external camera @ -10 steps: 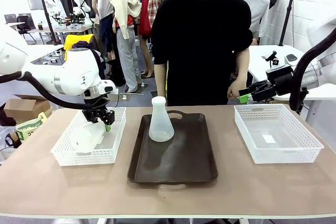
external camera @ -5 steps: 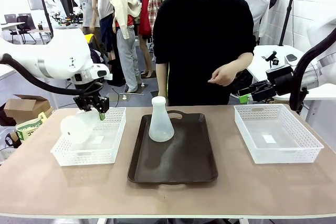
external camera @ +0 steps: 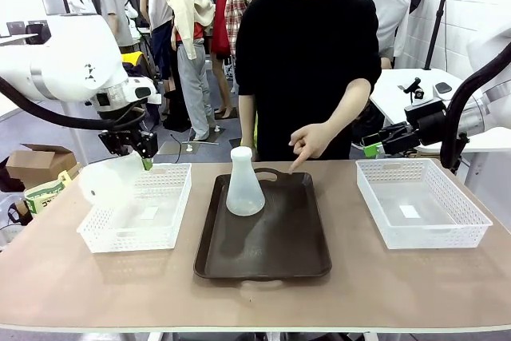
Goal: Prepare the laboratory tools.
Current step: Place the picked Big flask upright in the Handle tray as directed by the person.
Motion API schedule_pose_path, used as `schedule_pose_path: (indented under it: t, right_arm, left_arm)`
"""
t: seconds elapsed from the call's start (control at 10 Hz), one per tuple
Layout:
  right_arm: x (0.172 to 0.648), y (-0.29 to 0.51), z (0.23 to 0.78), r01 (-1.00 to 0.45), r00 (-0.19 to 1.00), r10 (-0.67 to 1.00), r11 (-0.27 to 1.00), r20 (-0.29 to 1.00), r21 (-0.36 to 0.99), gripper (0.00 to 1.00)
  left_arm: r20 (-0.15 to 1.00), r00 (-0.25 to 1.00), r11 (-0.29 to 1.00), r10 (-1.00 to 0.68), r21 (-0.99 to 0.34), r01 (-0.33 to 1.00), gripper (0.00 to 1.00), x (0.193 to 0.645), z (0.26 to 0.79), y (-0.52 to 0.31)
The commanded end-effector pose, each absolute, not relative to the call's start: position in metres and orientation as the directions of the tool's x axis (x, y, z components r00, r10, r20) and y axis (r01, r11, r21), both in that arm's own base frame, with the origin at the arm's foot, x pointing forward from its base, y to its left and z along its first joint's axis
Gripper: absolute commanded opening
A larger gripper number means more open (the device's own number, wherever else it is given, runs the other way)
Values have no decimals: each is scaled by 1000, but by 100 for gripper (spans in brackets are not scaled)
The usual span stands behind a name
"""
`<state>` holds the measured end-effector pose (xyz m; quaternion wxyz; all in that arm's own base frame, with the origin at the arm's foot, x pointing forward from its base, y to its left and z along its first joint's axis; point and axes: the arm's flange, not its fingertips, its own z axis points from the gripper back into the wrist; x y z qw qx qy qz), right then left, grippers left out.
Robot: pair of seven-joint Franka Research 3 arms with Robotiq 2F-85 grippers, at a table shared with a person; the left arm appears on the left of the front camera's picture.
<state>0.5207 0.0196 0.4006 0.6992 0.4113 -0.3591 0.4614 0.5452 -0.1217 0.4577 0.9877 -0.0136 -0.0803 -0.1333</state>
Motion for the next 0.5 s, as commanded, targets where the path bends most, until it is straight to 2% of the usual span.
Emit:
schedule_pose_path:
  t: [0.0,0.4]
  right_arm:
    - [520,20,401,-936,330,358,242,873,254,100]
    - [520,20,401,-936,330,358,242,873,254,100]
  left_arm:
    - [185,953,967,-241,-33,251,0,536,458,-116]
    - [162,952,964,-261,-6,266,0,545,458,-122]
